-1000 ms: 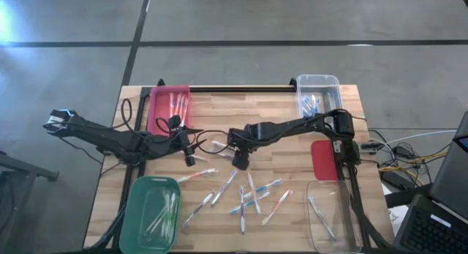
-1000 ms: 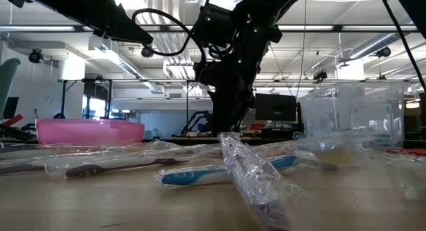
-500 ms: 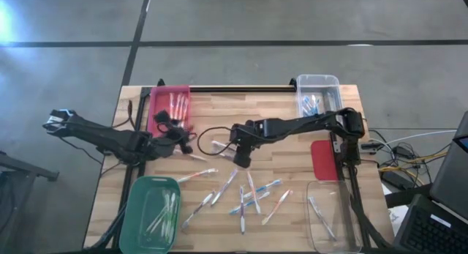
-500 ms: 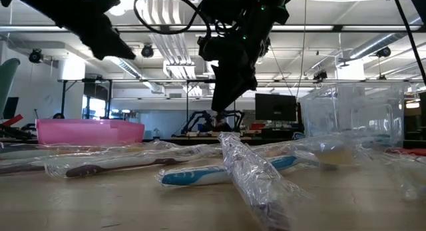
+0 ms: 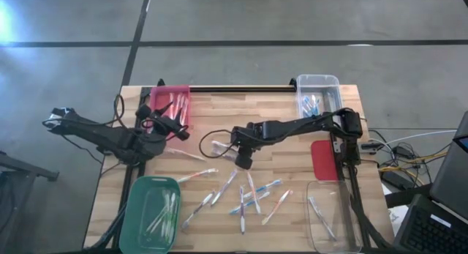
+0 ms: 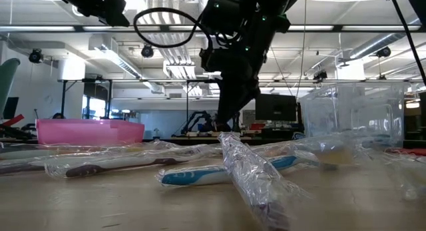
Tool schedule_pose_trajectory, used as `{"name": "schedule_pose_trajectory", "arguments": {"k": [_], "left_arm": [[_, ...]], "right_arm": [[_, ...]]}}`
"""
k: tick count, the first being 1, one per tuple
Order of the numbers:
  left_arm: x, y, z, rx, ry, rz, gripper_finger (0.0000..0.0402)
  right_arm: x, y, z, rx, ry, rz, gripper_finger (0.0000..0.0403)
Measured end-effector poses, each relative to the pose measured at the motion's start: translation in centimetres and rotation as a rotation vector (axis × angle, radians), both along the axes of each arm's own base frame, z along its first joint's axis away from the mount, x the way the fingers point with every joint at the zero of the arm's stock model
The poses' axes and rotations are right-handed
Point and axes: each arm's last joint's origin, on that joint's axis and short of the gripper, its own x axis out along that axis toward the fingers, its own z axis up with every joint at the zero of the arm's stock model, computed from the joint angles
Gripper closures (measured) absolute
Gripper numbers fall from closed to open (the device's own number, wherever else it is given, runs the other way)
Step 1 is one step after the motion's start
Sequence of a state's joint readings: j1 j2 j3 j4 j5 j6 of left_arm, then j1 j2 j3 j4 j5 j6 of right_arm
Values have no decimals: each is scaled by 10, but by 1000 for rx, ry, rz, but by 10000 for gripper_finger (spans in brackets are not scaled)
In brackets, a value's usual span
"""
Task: Pick & Place Toothbrushes
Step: Put the violet toothbrush into the bottom transparent bin
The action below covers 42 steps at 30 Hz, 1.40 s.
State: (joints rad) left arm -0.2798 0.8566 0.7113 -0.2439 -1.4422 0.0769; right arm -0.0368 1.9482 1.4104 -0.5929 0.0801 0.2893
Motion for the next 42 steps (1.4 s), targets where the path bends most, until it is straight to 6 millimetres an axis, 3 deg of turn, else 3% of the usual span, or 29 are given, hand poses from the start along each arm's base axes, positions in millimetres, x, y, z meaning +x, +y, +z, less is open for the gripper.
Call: {"name": "schedule_pose_trajectory", "arguments": {"k": [7, 30, 36, 42], "left_arm": [[0, 0, 0, 0, 1, 0, 225], [0, 0, 0, -6, -5, -8, 225], [0, 0, 0, -6, -5, -8, 225], [0, 0, 0, -6, -5, -8, 225]], "right_arm": [[-5, 0, -12, 17, 12, -31, 310], [-11, 1, -39, 36, -88, -54, 243], [-18, 1, -51, 40, -70, -76, 239], [-25, 1, -62, 44, -82, -93, 259]]}}
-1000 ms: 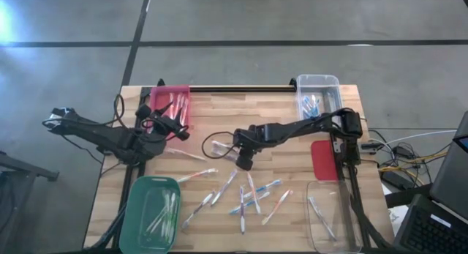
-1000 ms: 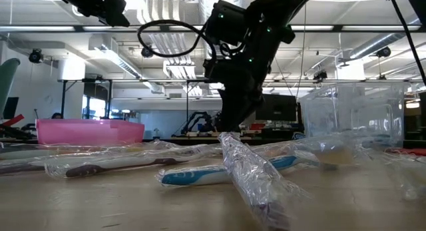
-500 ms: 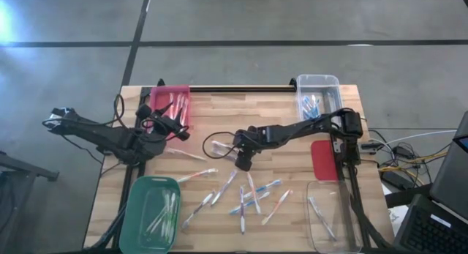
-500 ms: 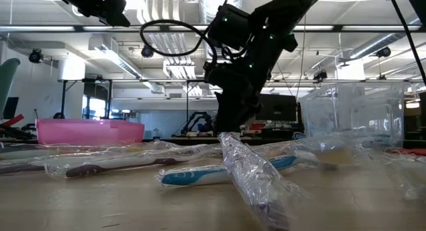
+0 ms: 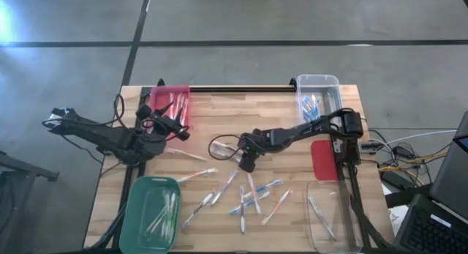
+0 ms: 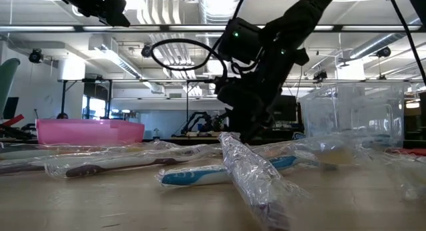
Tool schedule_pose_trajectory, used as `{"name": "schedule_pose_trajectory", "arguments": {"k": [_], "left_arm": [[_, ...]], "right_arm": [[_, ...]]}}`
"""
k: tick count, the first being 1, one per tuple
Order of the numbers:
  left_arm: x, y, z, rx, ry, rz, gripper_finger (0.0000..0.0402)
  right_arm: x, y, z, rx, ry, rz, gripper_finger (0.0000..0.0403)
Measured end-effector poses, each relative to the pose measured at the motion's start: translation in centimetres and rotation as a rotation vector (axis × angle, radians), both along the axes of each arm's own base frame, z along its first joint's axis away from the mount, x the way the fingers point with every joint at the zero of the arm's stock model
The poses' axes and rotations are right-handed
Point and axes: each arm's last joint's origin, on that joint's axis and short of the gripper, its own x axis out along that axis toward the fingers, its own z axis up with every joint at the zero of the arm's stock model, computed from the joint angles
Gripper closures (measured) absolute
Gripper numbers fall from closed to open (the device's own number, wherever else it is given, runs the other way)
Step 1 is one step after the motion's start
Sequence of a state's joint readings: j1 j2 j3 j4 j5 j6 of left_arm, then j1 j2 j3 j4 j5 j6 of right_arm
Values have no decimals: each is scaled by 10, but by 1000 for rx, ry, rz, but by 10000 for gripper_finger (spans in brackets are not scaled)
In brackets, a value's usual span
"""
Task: Pick & Place Toothbrushes
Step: Put the violet toothbrush into the bottom transparent bin
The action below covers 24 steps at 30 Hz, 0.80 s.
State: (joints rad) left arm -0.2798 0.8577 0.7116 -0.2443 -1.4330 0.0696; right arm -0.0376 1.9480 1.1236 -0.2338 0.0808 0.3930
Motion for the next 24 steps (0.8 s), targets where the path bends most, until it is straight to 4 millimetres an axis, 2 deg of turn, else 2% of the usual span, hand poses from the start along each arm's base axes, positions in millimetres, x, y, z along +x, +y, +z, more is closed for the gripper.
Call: {"name": "schedule_pose_trajectory", "arguments": {"k": [7, 15, 21, 24], "left_arm": [[0, 0, 0, 0, 0, 0, 225], [0, 0, 0, 0, 1, 0, 225], [0, 0, 0, 0, 1, 0, 225], [0, 0, 0, 0, 2, 0, 225]], "right_arm": [[-5, 0, -6, -5, -14, -3, 305], [-3, -1, -4, -5, -3, -5, 380], [-4, 0, 5, 7, 29, 2, 383], [-5, 1, 20, 0, 15, 3, 386]]}}
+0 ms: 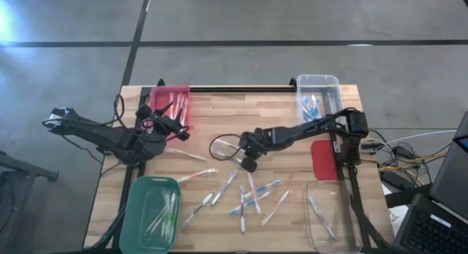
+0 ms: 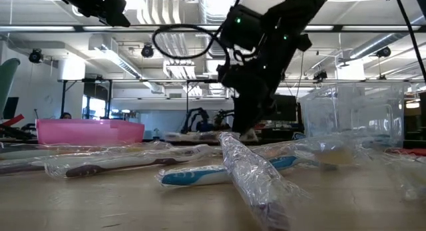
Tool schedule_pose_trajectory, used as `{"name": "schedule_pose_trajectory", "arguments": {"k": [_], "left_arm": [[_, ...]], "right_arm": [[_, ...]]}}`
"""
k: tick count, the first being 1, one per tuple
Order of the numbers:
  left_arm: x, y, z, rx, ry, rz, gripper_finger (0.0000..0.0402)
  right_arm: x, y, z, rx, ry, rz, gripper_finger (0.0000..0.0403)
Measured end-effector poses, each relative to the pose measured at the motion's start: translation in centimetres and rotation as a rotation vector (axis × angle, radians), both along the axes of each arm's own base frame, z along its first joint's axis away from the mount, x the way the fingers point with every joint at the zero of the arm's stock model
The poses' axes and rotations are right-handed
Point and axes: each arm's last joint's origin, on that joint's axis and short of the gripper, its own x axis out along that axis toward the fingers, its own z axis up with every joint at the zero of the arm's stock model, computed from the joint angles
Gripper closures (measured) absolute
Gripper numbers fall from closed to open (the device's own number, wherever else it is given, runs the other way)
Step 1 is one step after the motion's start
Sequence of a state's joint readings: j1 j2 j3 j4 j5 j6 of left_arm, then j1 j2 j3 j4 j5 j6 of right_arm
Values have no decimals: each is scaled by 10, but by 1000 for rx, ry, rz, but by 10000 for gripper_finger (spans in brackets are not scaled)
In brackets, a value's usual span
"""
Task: Pick & Place Toothbrushes
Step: Put the violet toothbrush into the bottom transparent bin
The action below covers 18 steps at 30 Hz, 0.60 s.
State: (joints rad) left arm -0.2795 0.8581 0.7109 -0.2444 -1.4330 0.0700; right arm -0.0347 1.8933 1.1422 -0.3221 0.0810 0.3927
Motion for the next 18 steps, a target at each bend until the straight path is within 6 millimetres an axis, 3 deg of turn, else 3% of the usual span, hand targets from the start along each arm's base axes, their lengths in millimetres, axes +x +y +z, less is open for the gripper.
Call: {"name": "schedule_pose_trajectory", "arguments": {"k": [10, 18], "left_arm": [[2, -1, 0, -62, -81, -51, 225], [11, -9, 6, -237, -47, -472, 225]], "right_arm": [[-25, -4, 52, -136, 3, -119, 388], [-60, -4, 97, -177, -13, -268, 386]]}}
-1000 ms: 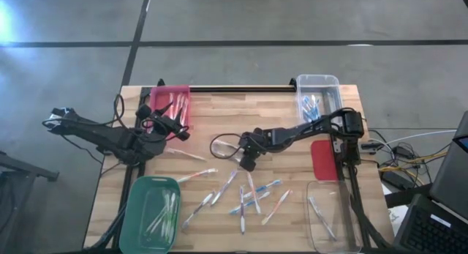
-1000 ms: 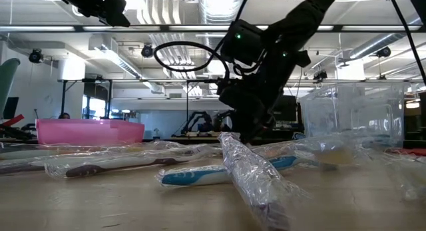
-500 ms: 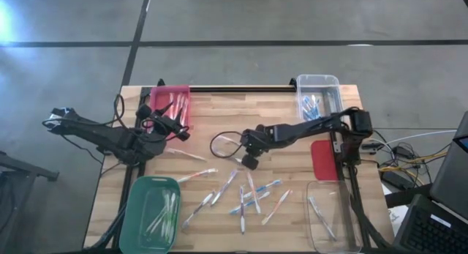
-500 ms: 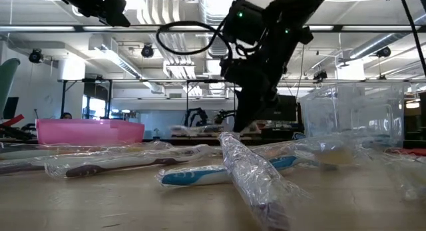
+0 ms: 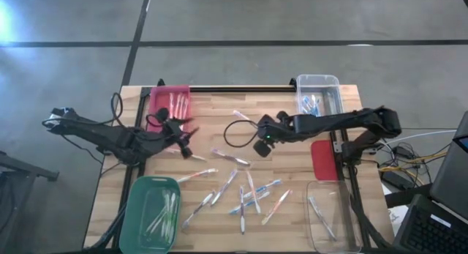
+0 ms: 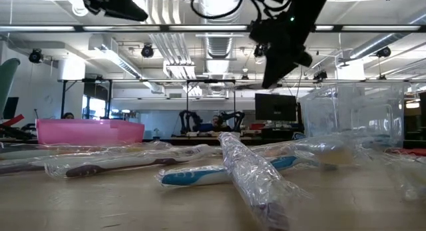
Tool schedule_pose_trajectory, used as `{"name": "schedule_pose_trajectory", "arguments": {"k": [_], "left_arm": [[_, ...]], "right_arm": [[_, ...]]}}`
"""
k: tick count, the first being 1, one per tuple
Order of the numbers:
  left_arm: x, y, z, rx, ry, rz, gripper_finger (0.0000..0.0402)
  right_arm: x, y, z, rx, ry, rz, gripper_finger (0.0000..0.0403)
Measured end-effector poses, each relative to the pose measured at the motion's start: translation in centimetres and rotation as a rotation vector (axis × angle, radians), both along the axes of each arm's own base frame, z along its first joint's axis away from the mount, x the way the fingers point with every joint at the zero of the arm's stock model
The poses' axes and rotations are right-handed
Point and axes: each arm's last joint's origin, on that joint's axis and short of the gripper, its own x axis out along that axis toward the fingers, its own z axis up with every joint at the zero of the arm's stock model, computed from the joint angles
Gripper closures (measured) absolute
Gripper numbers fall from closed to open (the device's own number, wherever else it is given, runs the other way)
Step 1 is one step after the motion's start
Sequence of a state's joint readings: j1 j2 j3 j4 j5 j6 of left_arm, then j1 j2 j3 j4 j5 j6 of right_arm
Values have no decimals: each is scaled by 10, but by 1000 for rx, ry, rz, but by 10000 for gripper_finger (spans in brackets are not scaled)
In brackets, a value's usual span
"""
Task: Pick & Place Toothbrushes
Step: Put the violet toothbrush into the bottom transparent bin
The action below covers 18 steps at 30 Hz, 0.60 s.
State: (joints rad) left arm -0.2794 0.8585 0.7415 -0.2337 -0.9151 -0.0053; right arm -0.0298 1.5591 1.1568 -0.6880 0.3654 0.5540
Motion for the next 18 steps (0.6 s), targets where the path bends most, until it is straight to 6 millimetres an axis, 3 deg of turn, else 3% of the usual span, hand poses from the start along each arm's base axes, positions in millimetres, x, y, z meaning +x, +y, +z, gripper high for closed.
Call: {"name": "schedule_pose_trajectory", "arguments": {"k": [5, 11, 18], "left_arm": [[3, -6, 7, -72, -5, -211, 225], [6, -9, 11, -160, -76, -297, 225], [8, -13, 14, -260, -119, -440, 225]], "right_arm": [[-23, 9, 23, 39, -26, -50, 386], [-42, 32, 45, 92, -124, -51, 386], [-66, 63, 58, 186, -161, -70, 386]]}}
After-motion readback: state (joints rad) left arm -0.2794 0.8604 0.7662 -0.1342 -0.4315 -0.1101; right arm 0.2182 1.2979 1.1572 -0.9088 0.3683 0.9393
